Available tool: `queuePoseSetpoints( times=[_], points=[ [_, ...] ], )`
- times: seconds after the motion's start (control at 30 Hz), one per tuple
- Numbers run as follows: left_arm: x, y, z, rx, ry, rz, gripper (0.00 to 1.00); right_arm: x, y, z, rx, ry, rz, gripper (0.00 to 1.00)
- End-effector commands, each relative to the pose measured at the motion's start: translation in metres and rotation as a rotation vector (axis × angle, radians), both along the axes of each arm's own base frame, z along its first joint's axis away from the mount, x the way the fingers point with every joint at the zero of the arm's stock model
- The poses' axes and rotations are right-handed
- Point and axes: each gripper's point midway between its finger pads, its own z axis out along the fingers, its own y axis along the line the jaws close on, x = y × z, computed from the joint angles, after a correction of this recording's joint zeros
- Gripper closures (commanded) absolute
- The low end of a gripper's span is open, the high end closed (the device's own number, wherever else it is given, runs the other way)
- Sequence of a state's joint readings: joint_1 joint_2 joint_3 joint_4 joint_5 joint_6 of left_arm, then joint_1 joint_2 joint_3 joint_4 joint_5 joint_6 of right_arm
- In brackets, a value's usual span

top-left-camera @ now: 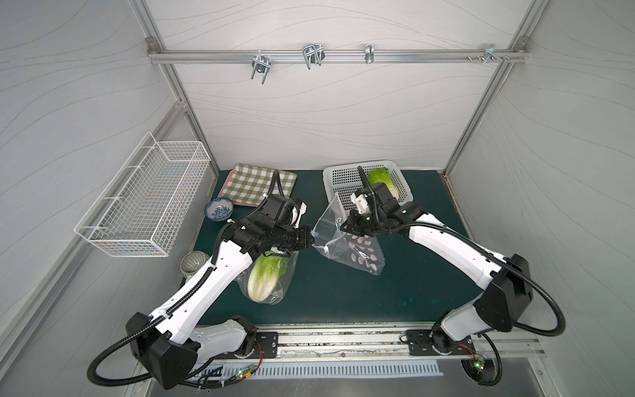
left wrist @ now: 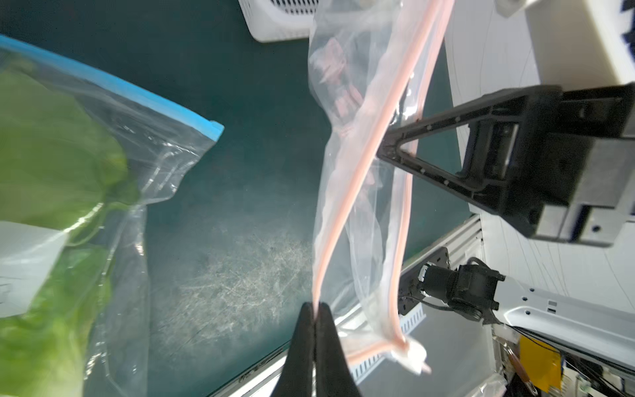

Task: Put the chinese cabbages into a zipper bag and zip it
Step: Open the zipper of the food storage bag at the center of the board, then pick up the Chinese cabbage from the basket.

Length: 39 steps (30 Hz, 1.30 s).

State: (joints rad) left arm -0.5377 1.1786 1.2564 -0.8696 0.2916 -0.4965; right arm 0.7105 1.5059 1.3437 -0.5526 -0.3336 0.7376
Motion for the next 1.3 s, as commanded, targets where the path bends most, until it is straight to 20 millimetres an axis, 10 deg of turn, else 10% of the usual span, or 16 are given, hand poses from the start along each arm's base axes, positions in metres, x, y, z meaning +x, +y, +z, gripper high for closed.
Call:
queuePoseSetpoints(
  times=[0.0, 0.23, 0.4, 0.67, 0.97, 1.27],
  points=[
    [0.003, 0.023, 0.057, 0.039, -0.142, 0.079, 1.00, -0.034, 0.028, 0.065, 0.251, -0.001, 0.202, 0.98],
    [0.011, 0.061, 0.125, 0.075, -0.379, 0.235, 1.00, -0.018, 0.058, 0.139, 0.457, -0.152, 0.321, 0.99],
    [0.024, 0.025, 0.118, 0.076, -0.380, 0.130, 1.00, 0.010, 0.049, 0.119, 0.441, -0.146, 0.248, 0.97],
    [0.045, -0.039, 0.030, 0.105, -0.239, 0.011, 1.00, 0.034, -0.048, -0.019, 0.125, 0.054, -0.002, 0.87],
    [0.065, -0.082, 0.017, 0.009, -0.193, -0.041, 1.00, 0.084, -0.158, 0.031, 0.047, -0.124, -0.300, 0.44],
    [0.083, -0.073, 0.027, -0.029, -0.170, -0.044, 1.00, 0.222, -0.211, -0.006, -0.435, -0.320, -0.444, 0.24]
  ],
)
